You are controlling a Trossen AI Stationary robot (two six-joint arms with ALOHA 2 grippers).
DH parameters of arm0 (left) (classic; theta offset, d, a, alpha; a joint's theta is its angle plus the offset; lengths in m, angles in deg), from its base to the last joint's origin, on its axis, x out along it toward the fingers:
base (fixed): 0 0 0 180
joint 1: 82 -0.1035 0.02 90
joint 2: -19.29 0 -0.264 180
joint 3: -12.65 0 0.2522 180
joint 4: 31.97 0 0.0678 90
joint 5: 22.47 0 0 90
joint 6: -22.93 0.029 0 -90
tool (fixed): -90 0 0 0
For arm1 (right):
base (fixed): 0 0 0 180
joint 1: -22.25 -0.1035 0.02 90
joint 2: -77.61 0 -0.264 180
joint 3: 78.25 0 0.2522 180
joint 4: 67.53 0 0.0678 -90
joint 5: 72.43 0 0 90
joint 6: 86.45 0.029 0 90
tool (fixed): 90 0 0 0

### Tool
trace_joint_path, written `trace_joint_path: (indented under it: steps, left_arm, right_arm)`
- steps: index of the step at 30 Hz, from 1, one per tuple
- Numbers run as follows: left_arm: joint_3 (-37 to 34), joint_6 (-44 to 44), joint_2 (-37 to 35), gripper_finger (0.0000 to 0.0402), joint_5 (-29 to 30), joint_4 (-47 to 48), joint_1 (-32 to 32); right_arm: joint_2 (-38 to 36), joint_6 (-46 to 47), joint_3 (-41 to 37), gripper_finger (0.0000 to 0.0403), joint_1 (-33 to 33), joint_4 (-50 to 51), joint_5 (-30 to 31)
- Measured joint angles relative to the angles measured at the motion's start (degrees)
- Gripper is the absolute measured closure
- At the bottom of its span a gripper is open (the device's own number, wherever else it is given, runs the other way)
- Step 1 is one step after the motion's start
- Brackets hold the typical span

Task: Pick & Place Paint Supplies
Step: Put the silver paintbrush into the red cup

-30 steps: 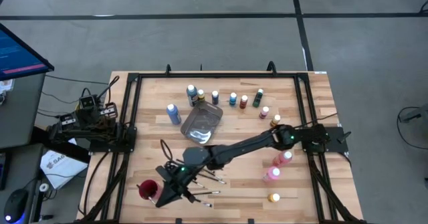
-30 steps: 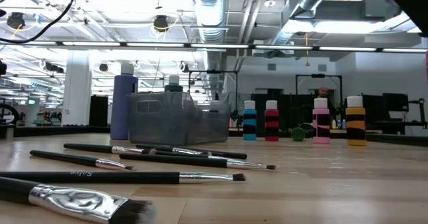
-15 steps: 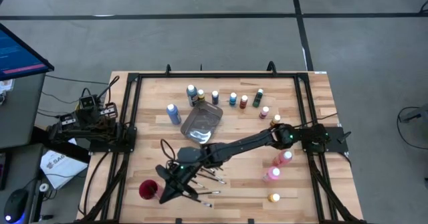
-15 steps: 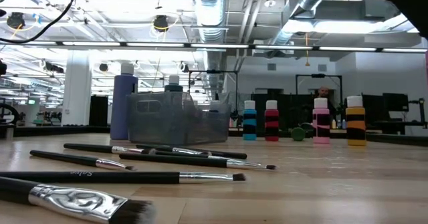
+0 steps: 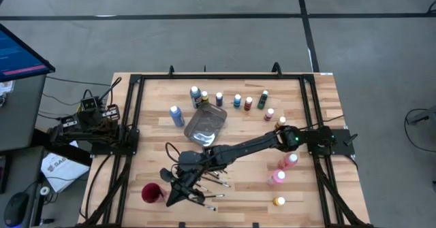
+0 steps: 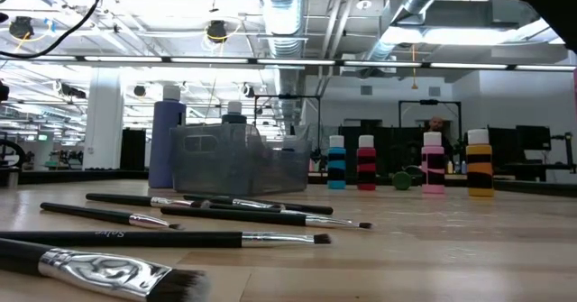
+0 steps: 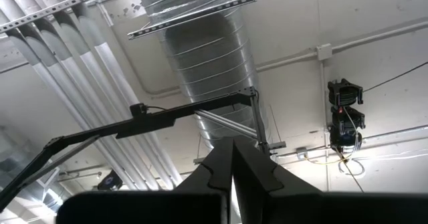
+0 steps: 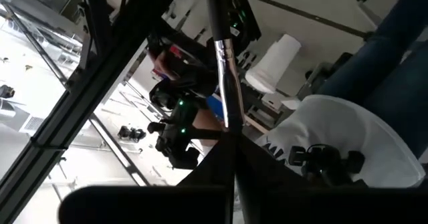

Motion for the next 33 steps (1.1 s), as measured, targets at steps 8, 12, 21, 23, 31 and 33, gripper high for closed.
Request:
trace_joint_path:
  steps: [8, 12, 21, 23, 31, 33]
  left_arm:
    - [0.0, 0.0, 0.02, 0.0399, 0.02, 0.0, 0.0]
    - [0.0, 0.0, 0.01, 0.0399, 0.02, 0.0, 0.01]
    - [0.0, 0.0, 0.01, 0.0399, 0.01, 0.0, 0.0]
    - [0.0, 0.0, 0.01, 0.0399, 0.02, 0.0, 0.01]
    - [0.0, 0.0, 0.0, 0.0399, 0.01, 0.0, 0.0]
    - [0.0, 0.0, 0.02, 0.0399, 0.02, 0.0, 0.02]
  right_arm:
    - [-0.01, 0.24, 0.0, 0.0403, 0.55, 0.52, -0.05]
    - [-0.01, 0.18, 0.0, 0.0403, 0.87, 0.45, -0.03]
    - [-0.01, -1.25, 0.0, 0.0355, 0.72, -0.61, -0.05]
    - [-0.03, -1.5, 0.0, 0.0336, 0.76, -0.76, -0.05]
    - [-0.03, -10.2, 0.0, 0.0273, 1.55, -4.89, 0.49]
    - [-0.13, -16.33, 0.0, 0.0262, 2.12, -7.55, -0.73]
